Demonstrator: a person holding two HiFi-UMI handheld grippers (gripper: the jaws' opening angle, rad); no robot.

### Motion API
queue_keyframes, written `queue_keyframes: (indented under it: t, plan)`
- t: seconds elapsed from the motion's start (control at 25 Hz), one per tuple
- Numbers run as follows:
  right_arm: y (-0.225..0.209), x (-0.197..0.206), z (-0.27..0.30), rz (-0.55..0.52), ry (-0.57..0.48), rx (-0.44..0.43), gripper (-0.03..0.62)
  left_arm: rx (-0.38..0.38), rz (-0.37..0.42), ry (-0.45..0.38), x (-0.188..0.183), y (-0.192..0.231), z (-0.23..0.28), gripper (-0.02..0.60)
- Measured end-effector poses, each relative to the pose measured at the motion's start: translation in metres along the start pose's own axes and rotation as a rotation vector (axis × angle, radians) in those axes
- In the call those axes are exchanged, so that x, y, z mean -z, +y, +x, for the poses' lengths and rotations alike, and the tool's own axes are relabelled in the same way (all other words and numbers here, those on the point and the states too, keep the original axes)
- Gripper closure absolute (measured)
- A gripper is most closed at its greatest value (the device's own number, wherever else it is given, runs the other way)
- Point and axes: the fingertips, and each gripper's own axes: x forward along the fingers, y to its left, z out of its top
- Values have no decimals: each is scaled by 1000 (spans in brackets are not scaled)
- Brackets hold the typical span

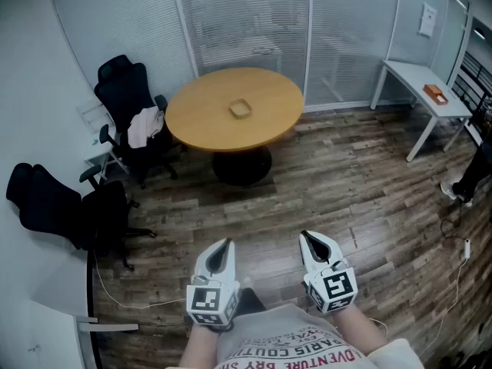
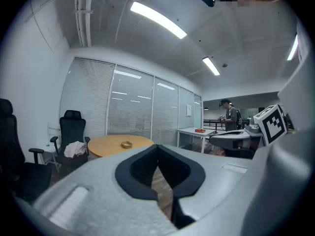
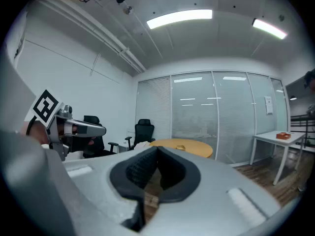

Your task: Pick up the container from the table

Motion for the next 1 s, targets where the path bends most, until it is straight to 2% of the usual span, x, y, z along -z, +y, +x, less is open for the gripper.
queue_keyframes:
  t: [0.28,0.6,1.0]
  plan:
    - [2,6,3,16,21,3,591,0,-8,8,4,4,-2,575]
    - [-5,27,17,103,77,22,591,7,-19,45,15,12,11,575]
    - [-20,33,95,164,135,41,591,-6,-42,51,16,72,58,575]
